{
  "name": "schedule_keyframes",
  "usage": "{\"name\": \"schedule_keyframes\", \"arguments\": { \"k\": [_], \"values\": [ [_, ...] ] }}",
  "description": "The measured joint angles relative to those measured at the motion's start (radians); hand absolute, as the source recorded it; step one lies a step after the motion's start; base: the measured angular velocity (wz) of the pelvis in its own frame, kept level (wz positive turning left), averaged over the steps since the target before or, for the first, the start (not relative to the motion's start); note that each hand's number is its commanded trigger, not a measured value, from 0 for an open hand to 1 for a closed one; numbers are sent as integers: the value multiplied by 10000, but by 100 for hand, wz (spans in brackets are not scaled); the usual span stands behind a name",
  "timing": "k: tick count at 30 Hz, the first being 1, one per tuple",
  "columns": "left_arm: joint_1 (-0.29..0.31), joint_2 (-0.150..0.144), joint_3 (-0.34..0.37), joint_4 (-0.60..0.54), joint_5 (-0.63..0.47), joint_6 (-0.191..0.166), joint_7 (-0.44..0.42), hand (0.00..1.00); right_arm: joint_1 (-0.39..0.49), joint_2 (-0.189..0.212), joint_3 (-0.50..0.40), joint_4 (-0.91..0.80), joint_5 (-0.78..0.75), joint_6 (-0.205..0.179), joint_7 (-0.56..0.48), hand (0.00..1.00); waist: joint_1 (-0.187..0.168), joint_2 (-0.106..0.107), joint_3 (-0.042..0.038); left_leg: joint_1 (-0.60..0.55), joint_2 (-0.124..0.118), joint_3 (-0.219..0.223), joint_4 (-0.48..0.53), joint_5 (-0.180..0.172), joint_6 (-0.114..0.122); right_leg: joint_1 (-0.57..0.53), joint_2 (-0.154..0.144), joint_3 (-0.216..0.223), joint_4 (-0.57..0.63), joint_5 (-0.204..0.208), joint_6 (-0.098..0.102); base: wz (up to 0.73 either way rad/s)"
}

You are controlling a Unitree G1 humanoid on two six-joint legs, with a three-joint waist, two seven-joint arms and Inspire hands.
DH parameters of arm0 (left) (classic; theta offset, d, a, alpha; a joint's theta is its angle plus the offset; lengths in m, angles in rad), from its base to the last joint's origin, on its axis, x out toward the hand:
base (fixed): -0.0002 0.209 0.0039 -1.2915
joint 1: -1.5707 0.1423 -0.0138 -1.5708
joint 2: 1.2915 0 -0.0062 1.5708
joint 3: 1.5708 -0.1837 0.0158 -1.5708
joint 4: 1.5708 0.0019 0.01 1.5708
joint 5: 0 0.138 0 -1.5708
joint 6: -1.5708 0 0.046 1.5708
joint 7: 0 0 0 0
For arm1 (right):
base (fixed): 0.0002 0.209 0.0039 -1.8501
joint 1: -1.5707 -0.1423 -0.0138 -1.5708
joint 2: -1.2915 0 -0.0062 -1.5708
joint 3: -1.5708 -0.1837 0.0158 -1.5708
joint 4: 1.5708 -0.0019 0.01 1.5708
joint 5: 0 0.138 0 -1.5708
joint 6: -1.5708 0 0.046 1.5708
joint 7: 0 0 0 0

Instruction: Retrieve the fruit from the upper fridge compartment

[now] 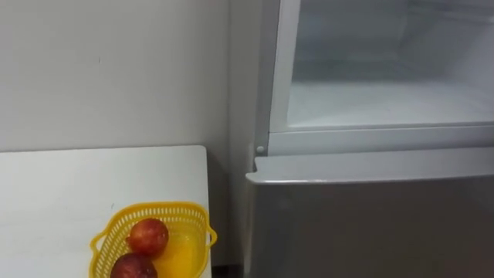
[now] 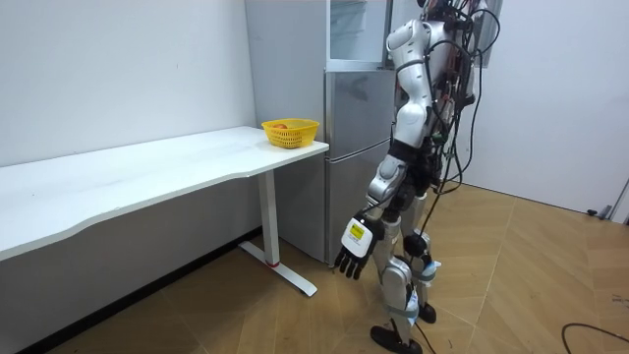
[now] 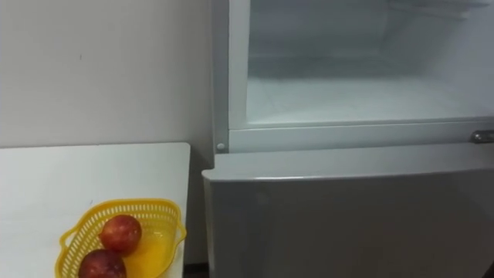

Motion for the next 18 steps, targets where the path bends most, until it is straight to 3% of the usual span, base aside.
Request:
{"name": "schedule_keyframes", "arguments": {
  "k": [10, 18],
  "values": [
    [25, -56, 2, 478, 11, -50, -2, 0, -942, -113, -502, -998, 7, -88, 492, 0, 10, 33, -12, -34, 1, -7, 15, 0, 0, 25, -3, -29, -39, 5, -6, 1],
    [27, -224, 44, 508, 4, -73, 6, 0, -943, -288, -558, -1607, -9, -199, 1018, 0, 32, 170, -8, -47, 11, -124, 22, 0, 0, 81, -10, -166, -6, 16, -21, 4]
  ]
}}
